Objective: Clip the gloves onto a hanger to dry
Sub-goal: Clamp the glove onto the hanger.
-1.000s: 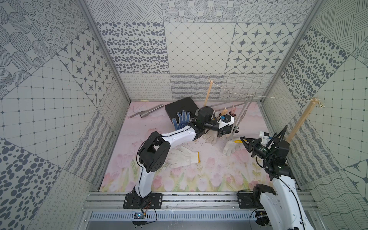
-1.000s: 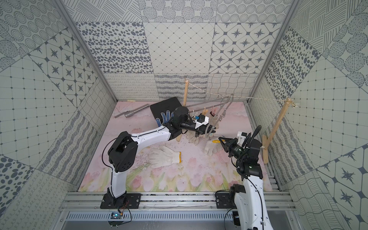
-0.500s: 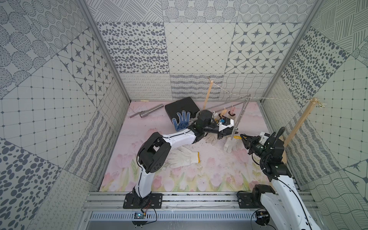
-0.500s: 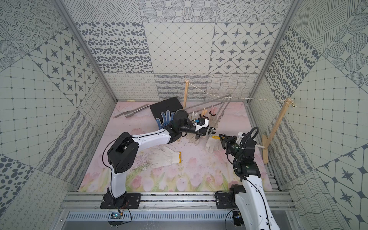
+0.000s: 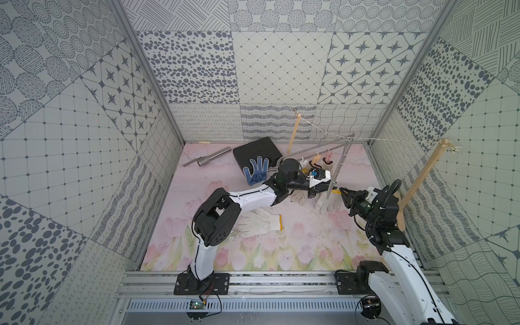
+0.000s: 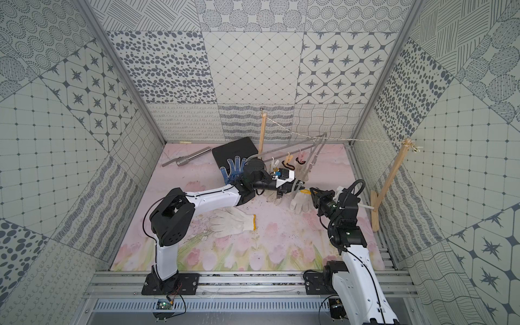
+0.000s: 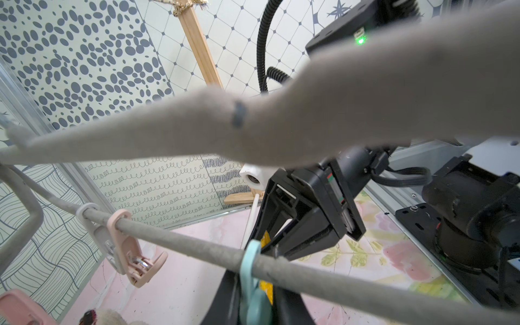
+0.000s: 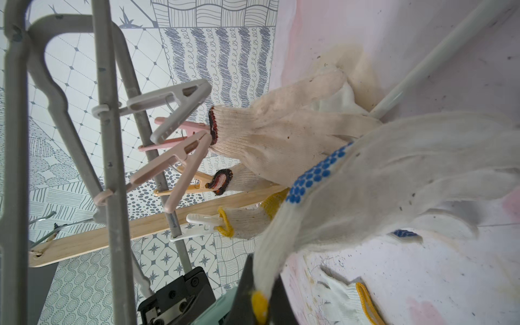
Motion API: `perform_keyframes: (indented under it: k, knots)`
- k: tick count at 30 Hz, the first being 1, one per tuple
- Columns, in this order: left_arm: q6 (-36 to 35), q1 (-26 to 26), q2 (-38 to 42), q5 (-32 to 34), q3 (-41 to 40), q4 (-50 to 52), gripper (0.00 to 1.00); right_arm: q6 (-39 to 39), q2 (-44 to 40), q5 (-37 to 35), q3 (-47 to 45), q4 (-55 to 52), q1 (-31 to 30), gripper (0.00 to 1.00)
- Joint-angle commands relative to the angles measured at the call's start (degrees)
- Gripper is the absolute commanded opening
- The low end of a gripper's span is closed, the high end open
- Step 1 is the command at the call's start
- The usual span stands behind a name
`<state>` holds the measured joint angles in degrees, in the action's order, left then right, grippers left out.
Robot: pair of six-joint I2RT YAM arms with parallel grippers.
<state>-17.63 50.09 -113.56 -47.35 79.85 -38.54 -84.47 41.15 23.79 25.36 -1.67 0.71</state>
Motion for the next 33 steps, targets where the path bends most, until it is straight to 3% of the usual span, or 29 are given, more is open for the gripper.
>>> perform_keyframes:
  k: [1,10,24,33]
  knots:
    - [-1.6,0.7,0.6,0.5,-0.2,-6.8,0.00,-1.6,0.5,-2.1,0.7,4.2,-0.5,0.00]
    - [-2.1,1.2,-0.1,0.4,-0.2,-6.6,0.00,-2.9,1.7,-2.2,0.8,7.0,-1.6,0.00]
    - [-12.3,3.3,-1.4,7.5,1.0,-1.0,0.00,-3.1,-0.1,-3.5,0.9,6.4,-3.1,0.00]
    - [-13.8,3.8,-1.2,9.0,0.3,-0.7,0.00,-3.5,-0.5,-4.4,1.3,6.6,-3.5,0.00]
